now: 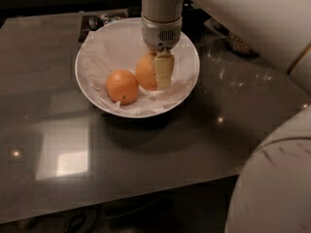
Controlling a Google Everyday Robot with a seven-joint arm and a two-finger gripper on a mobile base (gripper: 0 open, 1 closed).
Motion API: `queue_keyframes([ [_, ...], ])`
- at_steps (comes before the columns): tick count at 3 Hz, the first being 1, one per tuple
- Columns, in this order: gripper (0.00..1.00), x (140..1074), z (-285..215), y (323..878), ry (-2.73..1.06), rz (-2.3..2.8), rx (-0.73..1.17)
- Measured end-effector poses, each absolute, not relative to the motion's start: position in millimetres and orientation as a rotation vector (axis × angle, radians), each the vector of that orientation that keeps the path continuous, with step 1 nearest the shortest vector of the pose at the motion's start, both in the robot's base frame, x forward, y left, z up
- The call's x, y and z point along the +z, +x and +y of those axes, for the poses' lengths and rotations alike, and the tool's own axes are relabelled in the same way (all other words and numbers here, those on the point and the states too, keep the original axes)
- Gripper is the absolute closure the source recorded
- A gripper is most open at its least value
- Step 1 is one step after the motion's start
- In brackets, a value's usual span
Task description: Pick orange from white bowl
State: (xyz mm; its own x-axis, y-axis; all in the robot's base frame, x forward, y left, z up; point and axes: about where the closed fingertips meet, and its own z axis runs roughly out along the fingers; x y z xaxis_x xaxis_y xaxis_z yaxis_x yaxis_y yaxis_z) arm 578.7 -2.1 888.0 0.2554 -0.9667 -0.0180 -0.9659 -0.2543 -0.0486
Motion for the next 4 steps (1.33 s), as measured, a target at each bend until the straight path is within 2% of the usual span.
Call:
queue_keyframes([
  [2, 1.0, 926.5, 2.9, 543.8, -2.429, 1.775, -0.086],
  [4, 1.0, 957.0, 9.1, 475.1, -2.41, 1.644, -0.165],
])
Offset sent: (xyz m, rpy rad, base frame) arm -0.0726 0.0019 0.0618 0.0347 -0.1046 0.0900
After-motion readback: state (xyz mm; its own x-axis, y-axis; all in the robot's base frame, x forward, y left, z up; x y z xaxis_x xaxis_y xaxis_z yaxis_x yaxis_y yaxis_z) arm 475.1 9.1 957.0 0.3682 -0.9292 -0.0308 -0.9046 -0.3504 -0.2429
